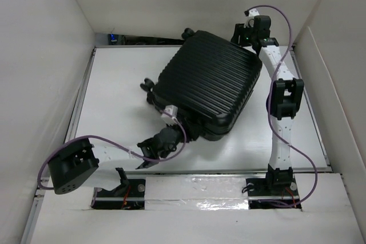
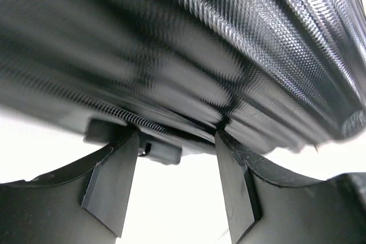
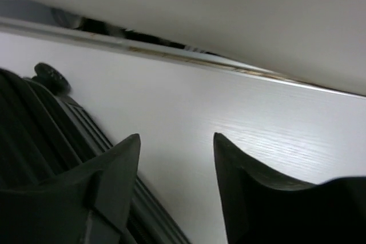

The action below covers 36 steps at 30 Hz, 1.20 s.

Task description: Pack the luggage

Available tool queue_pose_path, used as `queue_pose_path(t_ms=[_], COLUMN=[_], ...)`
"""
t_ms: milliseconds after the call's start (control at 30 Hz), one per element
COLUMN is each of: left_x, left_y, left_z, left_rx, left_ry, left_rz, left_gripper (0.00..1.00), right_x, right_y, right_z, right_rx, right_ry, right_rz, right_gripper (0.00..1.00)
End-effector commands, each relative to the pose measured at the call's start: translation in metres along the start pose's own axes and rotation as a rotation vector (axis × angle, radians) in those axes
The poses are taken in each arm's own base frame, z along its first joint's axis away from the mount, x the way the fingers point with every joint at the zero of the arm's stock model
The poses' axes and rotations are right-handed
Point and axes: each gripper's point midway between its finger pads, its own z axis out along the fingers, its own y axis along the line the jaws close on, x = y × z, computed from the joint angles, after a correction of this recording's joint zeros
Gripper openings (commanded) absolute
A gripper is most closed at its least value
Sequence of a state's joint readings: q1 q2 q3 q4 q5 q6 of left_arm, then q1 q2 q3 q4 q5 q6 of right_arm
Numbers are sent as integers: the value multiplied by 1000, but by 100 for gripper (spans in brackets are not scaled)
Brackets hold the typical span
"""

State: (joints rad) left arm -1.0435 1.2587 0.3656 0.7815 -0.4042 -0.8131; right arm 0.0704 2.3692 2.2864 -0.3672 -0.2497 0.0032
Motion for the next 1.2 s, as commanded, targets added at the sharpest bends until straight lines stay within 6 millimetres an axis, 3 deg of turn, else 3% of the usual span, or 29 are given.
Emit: queue_pose_path(t_ms=[0, 133, 200, 233, 267, 333, 367, 433, 467, 500, 533, 567, 600, 633, 700, 733, 767, 800, 833, 867, 900, 933, 967, 1067, 1100, 1167], left_x=[37, 31, 26, 23, 17, 6, 0, -11, -15, -20, -27, -29, -33, -33, -35, -33, -33, -36, -36, -37, -40, -41, -41, -44, -50, -45], left_y=[-40, -58, -55, -53, -52, -47, -46, -37, -35, -33, -26, -24, -24, -25, -28, -27, -25, -23, -23, -24, -28, -30, -29, -25, -26, -11], left_z=[-14, -16, -15, -14, -11, -5, -3, 2, 4, 5, 8, 8, 8, 7, 6, 7, 7, 9, 8, 7, 4, 2, 0, -8, -14, -21], left_rx=[115, 136, 111, 99, 81, 64, 55, 23, 17, 9, -14, -15, -11, -3, 12, 10, -1, -10, -7, 9, 26, 36, 41, 33, 39, 1], left_ry=[125, 97, 78, 70, 57, 35, 17, -11, -19, -33, -50, -52, -58, -59, -63, -59, -59, -67, -68, -69, -77, -78, -77, -76, -92, -80], left_rz=[-11, 1, 23, 31, 34, 29, 27, 29, 29, 30, 28, 25, 19, 20, 21, 24, 28, 21, 20, 14, 12, 14, 21, 38, 33, 45], left_gripper=[53, 60, 68, 70, 70, 71, 71, 71, 71, 71, 71, 71, 71, 71, 71, 71, 71, 71, 71, 71, 69, 68, 67, 64, 61, 57], right_x=[18, 3, -12, -4, -30, -42, -61, -69, -103, -96, -104, -120, -141, -132, -150, -128, -123, -129, -117, -72, -55, -52, -1, 60, 98, 134], right_y=[188, 198, 210, 215, 223, 225, 231, 229, 237, 230, 225, 226, 228, 216, 217, 207, 209, 216, 213, 195, 187, 182, 160, 137, 129, 129], right_z=[-39, -49, -59, -55, -72, -81, -99, -114, -148, -151, -164, -181, -216, -218, -264, -262, -273, -320, -331, -311, -319, -357, -336, -349, -338, -342], right_rx=[-471, -520, -556, -568, -573, -577, -604, -618, -639, -631, -627, -645, -656, -650, -684, -673, -682, -675, -647, -567, -515, -453, -348, -242, -215, -209], right_ry=[150, 112, 84, 96, 61, 40, -8, -37, -143, -135, -168, -238, -312, -306, -388, -340, -366, -456, -489, -468, -489, -573, -496, -437, -356, -290], right_rz=[17, 25, -1, -15, -58, -76, -93, -87, -114, -100, -103, -120, -145, -130, -151, -120, -123, -155, -145, -67, -40, -28, 80, 147, 172, 177], right_gripper=[66, 79, 84, 86, 89, 91, 93, 95, 96, 97, 99, 100, 100, 100, 100, 98, 91, 87, 79, 66, 30, 13, 0, 0, 0, 0])
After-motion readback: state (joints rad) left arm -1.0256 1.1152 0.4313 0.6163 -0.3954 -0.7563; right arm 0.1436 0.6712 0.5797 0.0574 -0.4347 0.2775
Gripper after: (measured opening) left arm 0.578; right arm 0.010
